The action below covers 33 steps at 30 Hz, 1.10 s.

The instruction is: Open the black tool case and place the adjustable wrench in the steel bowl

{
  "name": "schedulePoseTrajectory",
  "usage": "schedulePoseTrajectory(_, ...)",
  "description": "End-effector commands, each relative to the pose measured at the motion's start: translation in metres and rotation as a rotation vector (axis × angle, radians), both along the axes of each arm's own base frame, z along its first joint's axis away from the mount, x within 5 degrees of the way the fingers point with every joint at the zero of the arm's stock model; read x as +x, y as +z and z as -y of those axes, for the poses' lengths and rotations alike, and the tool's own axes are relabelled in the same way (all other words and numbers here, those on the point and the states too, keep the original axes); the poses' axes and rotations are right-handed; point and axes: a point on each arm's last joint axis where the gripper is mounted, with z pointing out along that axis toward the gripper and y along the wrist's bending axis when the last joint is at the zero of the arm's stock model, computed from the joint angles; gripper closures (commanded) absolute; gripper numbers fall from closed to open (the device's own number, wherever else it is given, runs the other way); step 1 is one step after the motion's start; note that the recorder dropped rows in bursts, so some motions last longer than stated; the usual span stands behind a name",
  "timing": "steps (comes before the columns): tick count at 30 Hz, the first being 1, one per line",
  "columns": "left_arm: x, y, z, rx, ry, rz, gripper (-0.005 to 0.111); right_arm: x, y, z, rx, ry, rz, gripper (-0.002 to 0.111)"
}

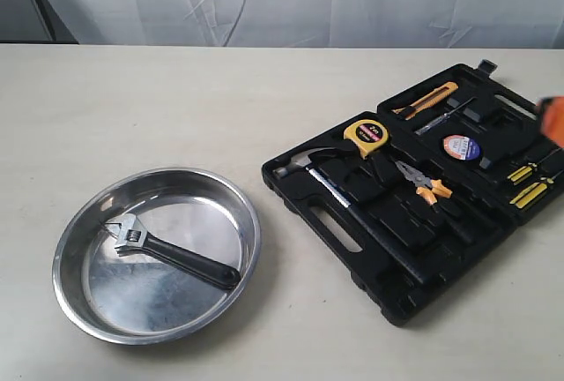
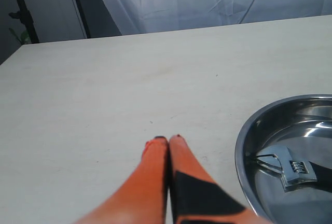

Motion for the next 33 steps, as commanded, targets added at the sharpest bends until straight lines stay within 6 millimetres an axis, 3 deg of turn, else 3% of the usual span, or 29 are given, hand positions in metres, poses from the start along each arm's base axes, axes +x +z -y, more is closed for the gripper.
schedulePoseTrajectory(1,0.000,0.002,0.000,-0.001,0.001,0.017,0.107,-0.038,-0.023,0.025,0.012,-0.154,0.114,0.108)
schedulePoseTrajectory(7,0.000,0.002,0.000,-0.002,0.001,0.015,0.107,-0.062,-0.049,0.035,-0.065,-0.289,0.210,0.108)
schedulePoseTrajectory(17,0.000,0.002,0.000,-0.002,0.001,0.015,0.107,-0.056,-0.099,0.034,-0.017,-0.296,0.083,0.108)
schedulePoseTrajectory(33,0.000,0.002,0.000,-0.002,0.001,0.015,0.107,-0.057,-0.103,0.032,-0.001,-0.277,0.038,0.108)
